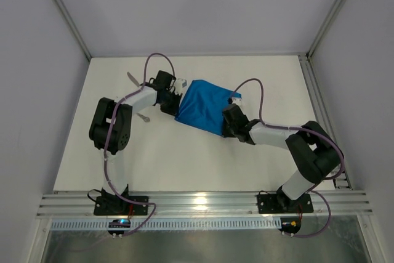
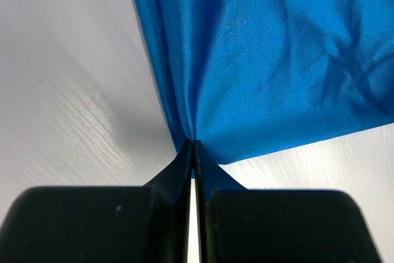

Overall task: Fold the napkin into a case and place the utensils inside
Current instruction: Move the lower triangle-folded napkin to the center of the board, then rotate the lower triangle-folded napkin at the center of the board.

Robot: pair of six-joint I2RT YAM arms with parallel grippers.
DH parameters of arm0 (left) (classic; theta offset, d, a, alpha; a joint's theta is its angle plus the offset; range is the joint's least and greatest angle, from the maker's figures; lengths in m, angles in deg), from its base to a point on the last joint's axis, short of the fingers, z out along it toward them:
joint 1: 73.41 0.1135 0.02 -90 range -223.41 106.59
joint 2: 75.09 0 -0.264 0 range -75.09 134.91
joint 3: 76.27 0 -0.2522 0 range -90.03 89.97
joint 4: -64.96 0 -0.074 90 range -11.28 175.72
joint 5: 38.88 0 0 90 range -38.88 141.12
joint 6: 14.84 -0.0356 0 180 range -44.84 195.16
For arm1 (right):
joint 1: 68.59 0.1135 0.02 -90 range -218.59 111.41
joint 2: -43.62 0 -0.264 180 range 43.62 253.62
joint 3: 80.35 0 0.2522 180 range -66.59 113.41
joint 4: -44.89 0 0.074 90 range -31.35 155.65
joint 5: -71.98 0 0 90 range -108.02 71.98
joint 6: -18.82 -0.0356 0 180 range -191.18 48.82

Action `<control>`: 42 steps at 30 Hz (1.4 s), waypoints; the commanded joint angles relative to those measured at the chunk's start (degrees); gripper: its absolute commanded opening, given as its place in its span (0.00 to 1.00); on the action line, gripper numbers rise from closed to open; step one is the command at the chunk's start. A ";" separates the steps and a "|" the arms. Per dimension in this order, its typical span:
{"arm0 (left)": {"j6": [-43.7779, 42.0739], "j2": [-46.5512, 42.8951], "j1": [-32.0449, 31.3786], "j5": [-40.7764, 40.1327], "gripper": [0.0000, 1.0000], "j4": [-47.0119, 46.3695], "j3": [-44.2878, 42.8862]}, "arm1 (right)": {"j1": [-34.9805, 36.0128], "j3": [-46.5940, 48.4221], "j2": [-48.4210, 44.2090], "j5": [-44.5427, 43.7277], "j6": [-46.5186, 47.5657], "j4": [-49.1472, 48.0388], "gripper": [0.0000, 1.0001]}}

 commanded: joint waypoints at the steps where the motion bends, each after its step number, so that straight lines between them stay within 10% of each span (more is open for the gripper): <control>1: -0.80 -2.65 0.30 1.72 0.00 1.94 1.76 | -0.10 -4.34 -1.36 1.26 -4.31 -0.31 0.04; 12: -4.92 -11.25 0.21 6.90 0.01 7.73 13.44 | 1.56 -7.25 -7.95 6.17 -3.09 3.99 0.04; 19: -13.53 -18.11 -0.05 11.57 0.31 18.10 18.73 | 3.15 -10.06 -13.57 9.09 -0.72 7.15 0.04; 25: -14.51 -24.54 1.44 11.14 0.42 23.74 6.73 | 2.97 -3.32 -16.49 7.59 6.31 12.42 0.04; 35: -2.39 -6.62 3.90 5.77 0.50 7.84 -7.19 | 2.97 4.97 -13.58 5.58 3.25 16.98 0.11; 42: -1.50 2.00 3.81 2.88 0.59 5.19 -15.45 | 2.97 -0.38 -18.15 2.67 -7.47 23.41 0.36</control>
